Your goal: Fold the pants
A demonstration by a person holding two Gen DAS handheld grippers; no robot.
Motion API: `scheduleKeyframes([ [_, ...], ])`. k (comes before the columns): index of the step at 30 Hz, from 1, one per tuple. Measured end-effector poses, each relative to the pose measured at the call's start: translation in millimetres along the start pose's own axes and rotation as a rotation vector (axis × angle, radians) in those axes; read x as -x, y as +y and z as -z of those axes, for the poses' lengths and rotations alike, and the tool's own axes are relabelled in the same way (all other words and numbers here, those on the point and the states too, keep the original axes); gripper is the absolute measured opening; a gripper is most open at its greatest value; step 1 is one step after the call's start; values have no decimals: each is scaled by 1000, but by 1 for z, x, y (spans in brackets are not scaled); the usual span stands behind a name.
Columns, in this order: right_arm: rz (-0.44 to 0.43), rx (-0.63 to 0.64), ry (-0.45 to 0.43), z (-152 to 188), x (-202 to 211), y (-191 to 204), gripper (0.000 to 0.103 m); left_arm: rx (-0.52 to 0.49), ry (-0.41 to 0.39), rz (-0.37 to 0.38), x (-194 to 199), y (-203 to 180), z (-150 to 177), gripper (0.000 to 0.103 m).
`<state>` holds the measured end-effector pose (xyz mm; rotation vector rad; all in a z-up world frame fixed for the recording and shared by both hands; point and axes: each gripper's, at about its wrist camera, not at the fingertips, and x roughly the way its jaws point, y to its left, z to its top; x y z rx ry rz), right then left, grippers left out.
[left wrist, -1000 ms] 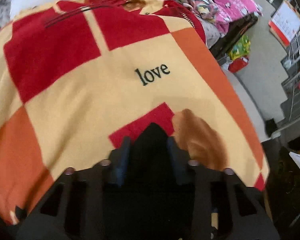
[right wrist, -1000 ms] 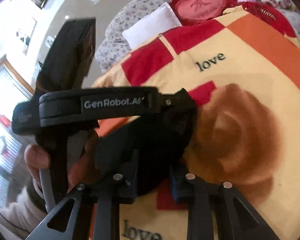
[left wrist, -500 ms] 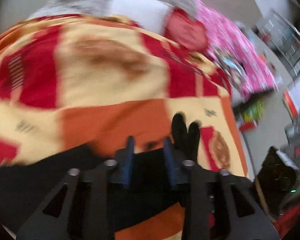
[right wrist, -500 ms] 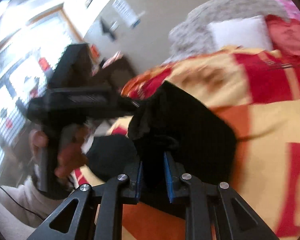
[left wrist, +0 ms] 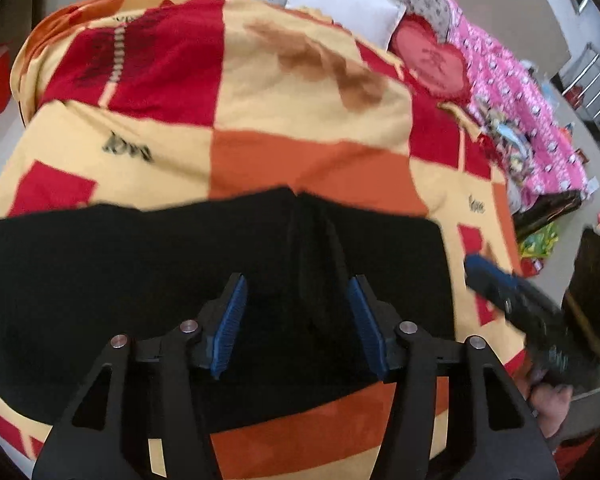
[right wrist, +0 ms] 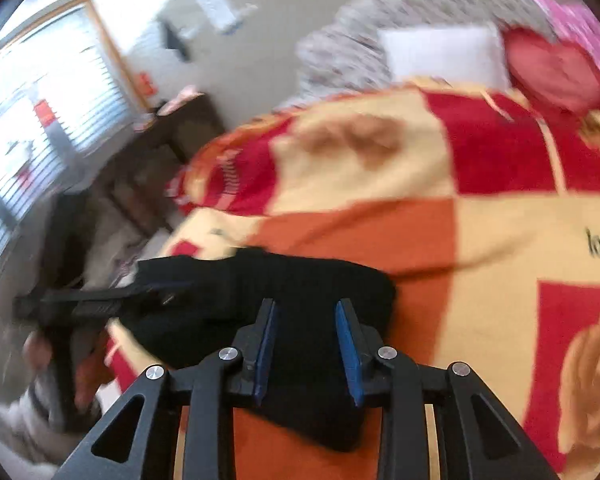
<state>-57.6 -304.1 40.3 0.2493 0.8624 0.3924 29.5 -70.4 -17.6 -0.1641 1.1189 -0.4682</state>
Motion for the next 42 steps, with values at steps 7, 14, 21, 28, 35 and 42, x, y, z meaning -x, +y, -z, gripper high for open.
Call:
scheduleKeyframes([
  [7, 135, 62, 39, -13, -47, -13, 29, -40, -29, -105, -27, -26, 13, 58],
  [14, 83, 111, 14, -14, -5, 8, 29, -52, -21, -63, -8, -24, 24, 17],
  [21, 86, 135, 92, 13, -40, 19, 29, -24, -34, -103, -10, -16, 35, 17],
  [28, 34, 146, 64, -12, -35, 41, 29, -15, -81, -136, 17, -6, 40, 17],
  [35, 93, 280, 118, -14, -103, 84, 29, 77, -169, -166, 66, 37, 58, 40],
  [42, 47, 249, 117, -25, -91, 94, 36, 218, -238, -243, 92, 93, 70, 64],
])
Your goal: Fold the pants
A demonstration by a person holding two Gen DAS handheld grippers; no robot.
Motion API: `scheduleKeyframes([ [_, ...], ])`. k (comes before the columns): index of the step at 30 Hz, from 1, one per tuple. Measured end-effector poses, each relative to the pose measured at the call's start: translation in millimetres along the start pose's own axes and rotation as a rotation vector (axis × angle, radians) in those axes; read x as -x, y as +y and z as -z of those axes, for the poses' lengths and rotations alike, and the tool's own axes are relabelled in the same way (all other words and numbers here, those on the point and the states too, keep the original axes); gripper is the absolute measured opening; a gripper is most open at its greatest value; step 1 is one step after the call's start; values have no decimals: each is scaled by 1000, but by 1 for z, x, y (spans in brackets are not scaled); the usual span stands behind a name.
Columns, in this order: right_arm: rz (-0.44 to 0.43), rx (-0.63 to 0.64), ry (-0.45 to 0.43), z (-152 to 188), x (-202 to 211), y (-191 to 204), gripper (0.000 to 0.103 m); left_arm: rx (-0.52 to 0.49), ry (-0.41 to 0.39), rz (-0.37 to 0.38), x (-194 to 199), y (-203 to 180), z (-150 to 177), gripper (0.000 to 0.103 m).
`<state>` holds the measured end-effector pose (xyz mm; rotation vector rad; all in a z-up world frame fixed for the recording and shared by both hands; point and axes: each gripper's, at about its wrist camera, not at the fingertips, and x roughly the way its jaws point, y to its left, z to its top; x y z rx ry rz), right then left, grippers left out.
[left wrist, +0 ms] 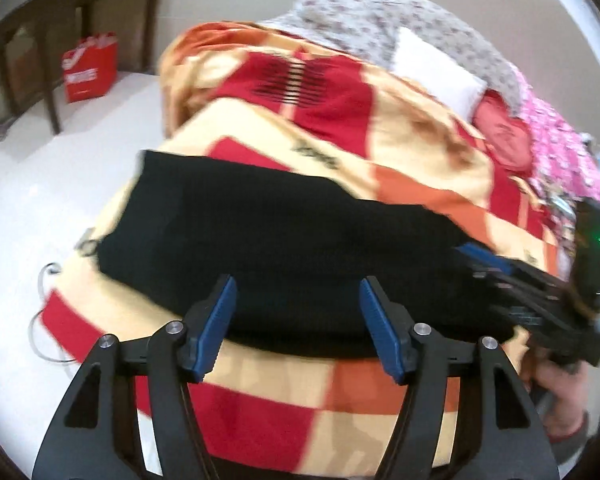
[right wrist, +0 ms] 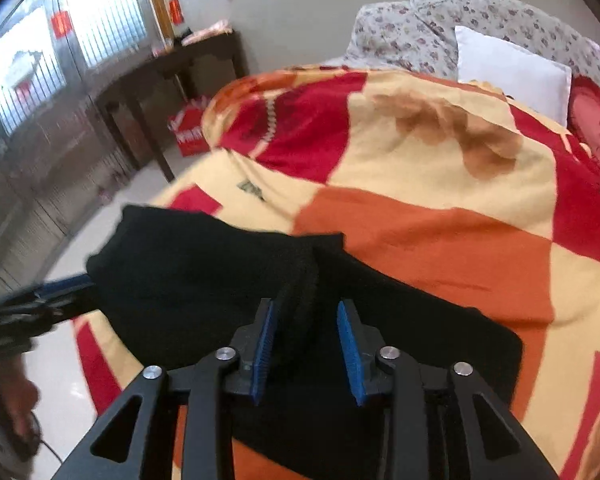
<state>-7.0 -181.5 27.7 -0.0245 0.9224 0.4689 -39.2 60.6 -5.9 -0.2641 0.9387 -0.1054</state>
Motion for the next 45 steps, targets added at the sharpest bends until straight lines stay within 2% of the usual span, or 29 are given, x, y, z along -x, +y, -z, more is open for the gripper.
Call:
scheduleKeyframes([
  [3, 13, 23, 50, 0, -23, 8, 39, 29, 11, -24, -5, 12, 2, 64],
  [4, 39, 47, 38, -1, -24, 13, 39, 33, 13, -34, -7, 15, 2, 64],
  [6, 36, 46, 53, -6, -20, 17, 39, 42, 7, -45, -6, 22, 4, 64],
  [11, -86, 61, 3, -29, -12, 37, 42, 62, -1, -51, 2, 35, 6, 64],
  [13, -158, 75, 10, -38, -25, 50, 46, 92, 6, -46, 5, 44, 7, 64],
  [16, -221, 107, 34, -51, -45, 72, 47, 155, 11, -26, 10, 58, 9, 64],
  [23, -275, 299, 65, -84, -89, 134, 49, 284, 24, -27, 5, 89, 19, 68],
  [28, -286, 409, 111, -97, -128, 163, 53, 317, 37, -2, -6, 91, 16, 68],
  [33, -332, 400, 200, -96, -171, 170, 53, 310, 10, -8, -13, 88, 13, 77],
  [35, -384, 319, 182, -95, -179, 163, 54, 300, -14, -7, -15, 87, 12, 79],
  [36, -421, 258, 164, -96, -180, 156, 51, 296, -27, -11, -16, 87, 12, 79],
  [37, -466, 158, 163, -97, -184, 144, 39, 293, -24, -7, -17, 87, 9, 78],
  [38, -491, 101, 162, -97, -184, 136, 33, 293, -20, 9, -18, 88, 7, 73],
  [39, -531, 54, 153, -97, -182, 128, 22, 296, -20, 35, -18, 88, 4, 47],
  [40, -551, 42, 145, -97, -177, 125, 16, 282, -18, 41, -17, 85, 0, 37],
  [42, -557, 51, 120, -98, -164, 124, 12, 211, -49, 29, -9, 72, -8, 23],
  [45, -592, 45, 33, -103, -119, 110, 4, 114, -117, 74, 14, 44, -16, 19],
])
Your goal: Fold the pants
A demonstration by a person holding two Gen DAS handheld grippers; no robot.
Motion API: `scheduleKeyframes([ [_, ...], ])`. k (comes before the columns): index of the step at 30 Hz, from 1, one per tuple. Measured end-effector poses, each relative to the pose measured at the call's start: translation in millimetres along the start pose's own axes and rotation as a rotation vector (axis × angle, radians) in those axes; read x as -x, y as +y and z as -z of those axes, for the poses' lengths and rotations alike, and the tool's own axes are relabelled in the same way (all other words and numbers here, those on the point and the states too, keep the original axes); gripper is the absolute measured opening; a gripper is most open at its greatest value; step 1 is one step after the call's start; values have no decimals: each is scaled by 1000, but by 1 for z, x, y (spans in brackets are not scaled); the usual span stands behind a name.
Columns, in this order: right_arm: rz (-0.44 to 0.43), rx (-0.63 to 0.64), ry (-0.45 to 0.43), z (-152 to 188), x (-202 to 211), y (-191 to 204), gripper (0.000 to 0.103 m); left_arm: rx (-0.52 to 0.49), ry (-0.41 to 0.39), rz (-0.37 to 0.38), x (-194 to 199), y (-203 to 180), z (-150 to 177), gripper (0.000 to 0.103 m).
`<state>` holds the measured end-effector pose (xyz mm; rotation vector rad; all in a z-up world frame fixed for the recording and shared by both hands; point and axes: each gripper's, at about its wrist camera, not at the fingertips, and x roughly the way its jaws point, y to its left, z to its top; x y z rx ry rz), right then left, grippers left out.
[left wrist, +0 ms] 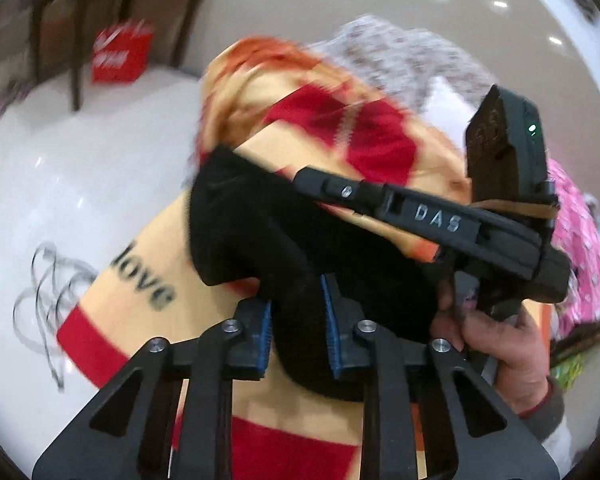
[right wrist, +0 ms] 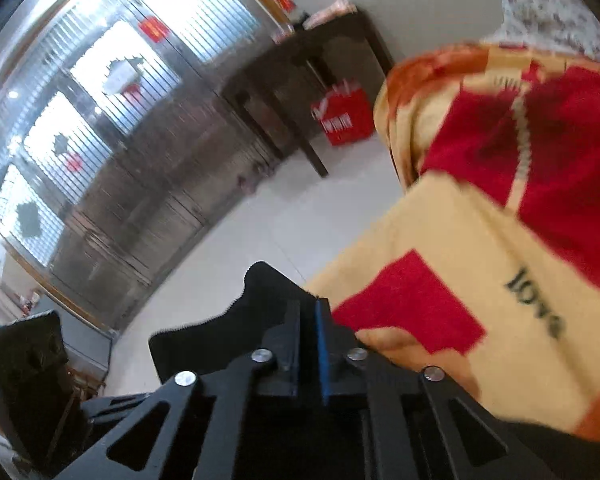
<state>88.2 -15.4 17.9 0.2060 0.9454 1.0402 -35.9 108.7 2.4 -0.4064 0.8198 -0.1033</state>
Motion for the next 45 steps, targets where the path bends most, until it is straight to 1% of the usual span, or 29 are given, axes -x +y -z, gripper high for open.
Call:
scheduleKeyframes([
  [2, 1, 8, -80, -1, 38, 5, 4, -93, -44, 57, 15, -28, -2, 17],
  [4, 32, -10, -156, 5, 83, 6, 4, -174, -69, 108, 23, -54, -1, 15],
  [5, 50, -24, -172, 10, 98, 5, 4, -200, -66, 141, 24, -64, 1, 8],
  [6, 67, -32, -188, 14, 110, 4, 4, -218, -53, 169, 22, -72, 2, 8],
  [8, 125, -52, -245, 24, 138, 3, 6, -261, -41, 155, 13, -90, 8, 8],
  [9, 156, -63, -268, 27, 148, 1, 13, -272, -31, 153, 6, -95, 10, 8],
  [10, 178, -83, -292, 31, 159, -2, 30, -270, -10, 162, 0, -97, 12, 8],
  [11, 182, -100, -299, 34, 166, -5, 44, -264, 19, 167, -9, -99, 14, 8],
  [12, 182, -135, -299, 37, 169, -9, 63, -261, 26, 153, -15, -98, 16, 8],
  [13, 171, -155, -287, 34, 165, -10, 66, -280, 10, 111, -17, -99, 21, 8],
  [14, 162, -161, -272, 34, 164, -11, 66, -290, 6, 92, -15, -99, 24, 8],
  [15, 156, -157, -255, 34, 158, -9, 66, -286, 11, 92, -11, -96, 27, 8],
  [17, 174, -118, -198, 27, 138, -6, 66, -234, 19, 119, 4, -81, 30, 9],
  [18, 184, -102, -162, 23, 124, -4, 66, -204, 14, 111, 9, -70, 31, 14],
  [19, 191, -79, -123, 23, 114, -1, 66, -171, 10, 93, 14, -59, 31, 19],
  [21, 197, -27, -49, 22, 88, 4, 66, -104, -10, 50, 22, -38, 32, 49],
  [23, 200, 34, 29, 17, 52, 8, 66, -1, -43, 11, 28, -15, 31, 59],
  [25, 193, 93, 107, 12, 15, 12, 65, 97, -38, 3, 26, 5, 32, 61],
  [29, 212, 163, 188, 1, -34, 8, 65, 199, 18, -63, 7, 29, 36, 61],
  [33, 198, 102, 220, -2, -60, -11, 65, 293, 85, -70, -17, 40, 39, 69],
  [34, 194, 90, 223, -2, -62, -14, 65, 293, 59, -74, -20, 38, 39, 70],
  [36, 179, 47, 228, 3, -66, -23, 65, 282, 48, -86, -23, 32, 39, 80],
  [38, 163, 19, 217, 4, -61, -27, 66, 285, 33, -73, -28, 29, 35, 81],
  [40, 164, -6, 193, -1, -46, -26, 66, 246, 21, -85, -36, 23, 30, 81],
  [41, 166, -2, 174, -5, -36, -21, 66, 214, 21, -88, -38, 19, 26, 76],
  [42, 167, 3, 161, -9, -29, -17, 66, 162, 8, -98, -38, 11, 25, 50],
  [43, 171, 8, 138, -14, -14, -10, 66, 67, -11, -141, -37, -4, 25, 37],
  [44, 171, 10, 123, -16, -4, -4, 66, 4, -26, -162, -34, -14, 27, 30],
  [45, 168, 10, 109, -17, 7, 2, 66, -62, -52, -185, -30, -24, 29, 30],
])
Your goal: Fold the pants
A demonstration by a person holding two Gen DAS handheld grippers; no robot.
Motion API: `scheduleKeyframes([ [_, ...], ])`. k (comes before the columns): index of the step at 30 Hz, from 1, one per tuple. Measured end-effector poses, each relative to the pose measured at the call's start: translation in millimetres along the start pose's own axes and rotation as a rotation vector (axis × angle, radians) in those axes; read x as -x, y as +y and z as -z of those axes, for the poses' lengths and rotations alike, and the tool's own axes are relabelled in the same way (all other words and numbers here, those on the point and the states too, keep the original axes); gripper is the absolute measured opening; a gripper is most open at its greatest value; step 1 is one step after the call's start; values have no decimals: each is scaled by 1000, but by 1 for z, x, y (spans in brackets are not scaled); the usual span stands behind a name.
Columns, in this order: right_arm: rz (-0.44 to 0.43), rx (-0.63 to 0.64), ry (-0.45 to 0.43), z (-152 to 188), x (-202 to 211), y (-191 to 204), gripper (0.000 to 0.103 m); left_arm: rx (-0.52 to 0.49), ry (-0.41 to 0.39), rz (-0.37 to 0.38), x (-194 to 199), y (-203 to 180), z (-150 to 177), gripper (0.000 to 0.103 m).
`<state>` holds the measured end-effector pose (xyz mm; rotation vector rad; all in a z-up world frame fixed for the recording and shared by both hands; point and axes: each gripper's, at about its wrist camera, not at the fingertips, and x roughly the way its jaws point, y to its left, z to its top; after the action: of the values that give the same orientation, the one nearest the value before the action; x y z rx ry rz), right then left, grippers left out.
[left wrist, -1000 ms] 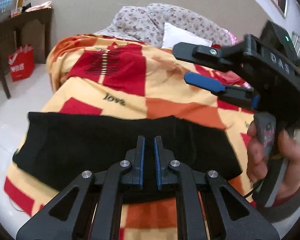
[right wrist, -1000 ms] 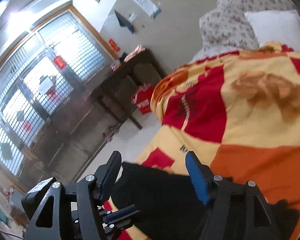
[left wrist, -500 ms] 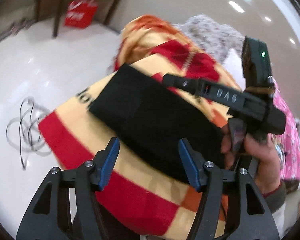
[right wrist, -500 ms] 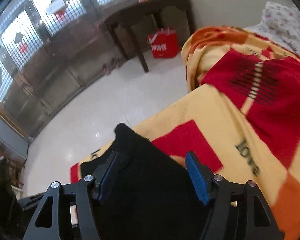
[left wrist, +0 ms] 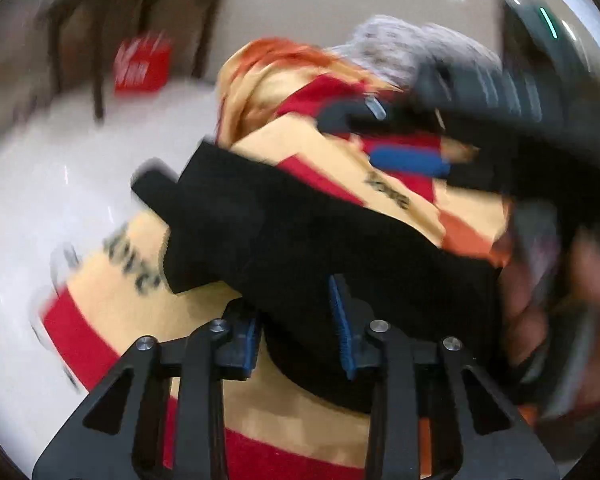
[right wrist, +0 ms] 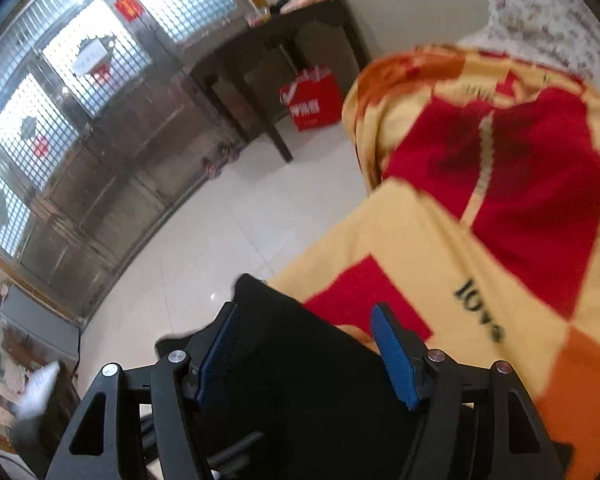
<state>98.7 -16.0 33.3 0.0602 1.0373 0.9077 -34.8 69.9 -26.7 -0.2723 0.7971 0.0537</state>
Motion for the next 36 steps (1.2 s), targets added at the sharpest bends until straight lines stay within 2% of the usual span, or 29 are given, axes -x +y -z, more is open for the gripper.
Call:
scheduleKeyframes([
  [2, -21, -23, -26, -1, 23, 6, 68, -145, -66, -67, 10, -26, 9, 27],
  [4, -47, -53, -38, 1, 37, 10, 71, -239, -111, -103, 15, -45, 18, 26],
  [6, -73, -67, -37, 0, 42, 15, 73, -293, -129, -107, 15, -55, 22, 25],
  [10, -72, -31, 55, -5, 31, 31, 75, -357, -135, -95, 13, -65, 27, 23],
  [13, -104, 43, 129, -13, 21, 48, 75, -348, -123, -91, 10, -60, 26, 23],
  [17, -18, 228, 256, -18, -5, 82, 75, -329, -118, -81, 17, -56, 28, 23],
  [20, 113, 378, 372, -17, -41, 105, 75, -328, -119, -81, 16, -59, 28, 23],
  [24, 220, 493, 529, -11, -87, 120, 75, -327, -115, -76, 12, -59, 29, 23],
  [26, 265, 547, 565, -5, -102, 124, 74, -330, -115, -76, 10, -57, 30, 23],
  [27, 279, 551, 567, -2, -108, 123, 64, -329, -115, -75, 10, -56, 30, 23],
  [28, 286, 540, 556, -1, -111, 118, 47, -326, -113, -76, 9, -55, 29, 23],
  [29, 308, 533, 536, 1, -112, 112, 41, -320, -107, -72, 7, -53, 29, 23],
  [31, 323, 518, 476, -1, -104, 105, 21, -312, -105, -52, 5, -51, 27, 23],
  [33, 272, 460, 415, -5, -84, 92, 19, -320, -108, -23, 7, -50, 26, 22],
  [36, 189, 343, 288, -9, -32, 74, 16, -332, -125, 46, 19, -48, 24, 22],
])
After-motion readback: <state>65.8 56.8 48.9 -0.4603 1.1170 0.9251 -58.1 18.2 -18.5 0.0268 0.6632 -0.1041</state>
